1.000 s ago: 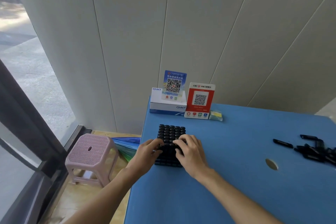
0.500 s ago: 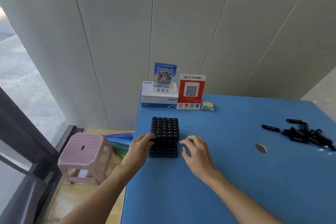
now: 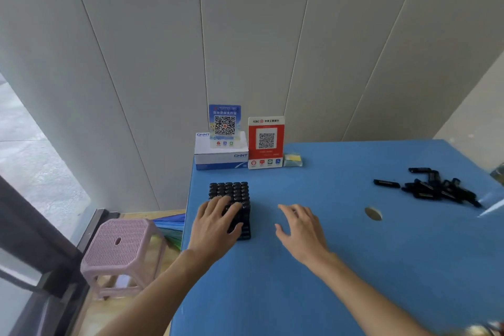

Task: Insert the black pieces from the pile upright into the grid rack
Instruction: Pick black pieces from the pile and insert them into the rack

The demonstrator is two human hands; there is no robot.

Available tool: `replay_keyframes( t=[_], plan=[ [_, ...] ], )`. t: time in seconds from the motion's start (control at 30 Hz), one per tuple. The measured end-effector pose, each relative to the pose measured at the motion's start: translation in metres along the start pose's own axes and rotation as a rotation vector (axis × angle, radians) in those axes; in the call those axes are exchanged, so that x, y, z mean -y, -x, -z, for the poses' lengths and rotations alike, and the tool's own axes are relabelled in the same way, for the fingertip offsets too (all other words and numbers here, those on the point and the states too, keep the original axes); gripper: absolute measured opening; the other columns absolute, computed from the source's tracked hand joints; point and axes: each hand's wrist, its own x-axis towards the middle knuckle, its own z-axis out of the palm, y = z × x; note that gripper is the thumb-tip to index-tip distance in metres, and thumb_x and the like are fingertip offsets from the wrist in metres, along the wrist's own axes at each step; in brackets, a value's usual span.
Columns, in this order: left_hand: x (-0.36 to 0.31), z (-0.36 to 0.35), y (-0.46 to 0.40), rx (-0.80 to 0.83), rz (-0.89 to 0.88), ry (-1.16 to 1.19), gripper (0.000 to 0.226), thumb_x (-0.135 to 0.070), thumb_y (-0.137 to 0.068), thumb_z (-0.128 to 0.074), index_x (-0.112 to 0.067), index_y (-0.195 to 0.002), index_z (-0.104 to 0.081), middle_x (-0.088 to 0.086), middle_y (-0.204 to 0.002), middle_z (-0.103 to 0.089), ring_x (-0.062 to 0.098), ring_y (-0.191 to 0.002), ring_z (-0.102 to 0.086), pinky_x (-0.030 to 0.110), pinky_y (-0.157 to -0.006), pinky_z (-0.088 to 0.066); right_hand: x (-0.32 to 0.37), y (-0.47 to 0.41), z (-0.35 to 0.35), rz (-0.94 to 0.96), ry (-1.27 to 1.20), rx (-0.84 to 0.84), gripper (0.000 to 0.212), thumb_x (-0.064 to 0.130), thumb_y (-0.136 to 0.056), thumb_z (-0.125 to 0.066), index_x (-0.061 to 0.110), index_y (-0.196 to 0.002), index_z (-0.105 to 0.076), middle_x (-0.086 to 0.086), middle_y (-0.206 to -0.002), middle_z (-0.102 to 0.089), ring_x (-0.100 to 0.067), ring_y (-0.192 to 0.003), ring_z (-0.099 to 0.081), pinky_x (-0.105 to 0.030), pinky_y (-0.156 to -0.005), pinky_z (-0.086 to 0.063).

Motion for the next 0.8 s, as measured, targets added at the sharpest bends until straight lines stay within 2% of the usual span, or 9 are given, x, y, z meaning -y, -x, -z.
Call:
replay_keyframes(
  t=[0.1, 0.17, 0.23, 0.33, 0.4, 0.5, 0.63, 0.8],
  plan=[
    [-0.031, -0.006, -0.014, 0.003, -0.042, -0.005, 0.042, -0.035, -0.071, -0.068, -0.021, -0.109, -0.060, 0.003, -0.113, -0.059, 0.026, -0.106, -0.053, 0.036, -0.096, -0.031, -0.027, 0.011, 0.020, -0.032, 0.010, -0.016, 0.043, 0.039, -0.090, -0.050, 0.021, -0.129, -0.047, 0.000, -0.114, -0.056, -0.023, -0.107, -0.048, -0.034, -0.089, -0.042],
    [-0.058, -0.012, -0.025, 0.023, -0.054, -0.006, 0.044, -0.037, -0.069, -0.072, -0.022, -0.108, -0.060, 0.003, -0.113, -0.060, 0.027, -0.106, -0.055, 0.037, -0.098, -0.029, -0.054, 0.024, 0.035, -0.048, 0.037, -0.025, 0.042, 0.038, -0.090, -0.050, 0.020, -0.129, -0.047, 0.000, -0.112, -0.056, -0.023, -0.107, -0.049, -0.036, -0.088, -0.042],
    [-0.090, -0.019, -0.034, 0.052, -0.076, -0.008, 0.046, -0.041, -0.067, -0.075, -0.024, -0.108, -0.060, 0.002, -0.112, -0.061, 0.025, -0.104, -0.057, 0.035, -0.097, -0.028, -0.085, 0.040, 0.051, -0.043, 0.084, -0.021, 0.040, 0.035, -0.088, -0.055, 0.017, -0.123, -0.052, -0.002, -0.104, -0.059, -0.025, -0.099, -0.054, -0.038, -0.082, -0.046],
    [-0.147, -0.032, -0.042, 0.080, -0.115, 0.001, 0.046, -0.044, -0.068, -0.074, -0.027, -0.108, -0.059, 0.001, -0.111, -0.062, 0.023, -0.101, -0.059, 0.036, -0.095, -0.037, -0.138, 0.068, 0.070, -0.043, 0.171, -0.061, 0.036, 0.034, -0.079, -0.067, 0.016, -0.109, -0.059, -0.001, -0.088, -0.060, -0.025, -0.082, -0.060, -0.037, -0.064, -0.050],
    [-0.187, -0.040, -0.044, 0.078, -0.126, 0.018, 0.046, -0.044, -0.068, -0.074, -0.028, -0.108, -0.059, 0.000, -0.110, -0.063, 0.022, -0.099, -0.060, 0.036, -0.091, -0.045, -0.168, 0.086, 0.085, -0.074, 0.179, -0.058, 0.036, 0.036, -0.084, -0.061, 0.016, -0.115, -0.056, -0.002, -0.095, -0.060, -0.025, -0.087, -0.058, -0.037, -0.069, -0.049],
    [-0.248, -0.053, -0.044, 0.073, -0.145, 0.032, 0.044, -0.046, -0.068, -0.067, -0.030, -0.107, -0.058, -0.002, -0.107, -0.064, 0.020, -0.094, -0.061, 0.033, -0.091, -0.041, -0.215, 0.113, 0.102, -0.088, 0.186, -0.058, 0.038, 0.037, -0.089, -0.054, 0.018, -0.121, -0.053, -0.002, -0.102, -0.059, -0.025, -0.094, -0.055, -0.037, -0.075, -0.047],
    [-0.330, -0.075, -0.045, 0.089, -0.179, 0.080, 0.040, -0.048, -0.073, -0.050, -0.029, -0.107, -0.058, -0.002, -0.106, -0.064, 0.019, -0.092, -0.062, 0.033, -0.085, -0.049, -0.273, 0.147, 0.120, -0.058, 0.316, -0.058, 0.038, 0.038, -0.075, -0.071, 0.018, -0.106, -0.063, 0.000, -0.087, -0.060, -0.022, -0.077, -0.059, -0.034, -0.061, -0.049],
    [-0.408, -0.094, -0.053, 0.102, -0.139, 0.126, 0.038, -0.044, -0.071, -0.058, -0.026, -0.104, -0.062, -0.001, -0.103, -0.066, 0.019, -0.090, -0.064, 0.034, -0.081, -0.051, -0.336, 0.186, 0.143, -0.029, 0.365, -0.154, 0.039, 0.035, -0.066, -0.077, 0.016, -0.099, -0.065, -0.001, -0.079, -0.060, -0.023, -0.069, -0.058, -0.035, -0.055, -0.048]
  ],
)
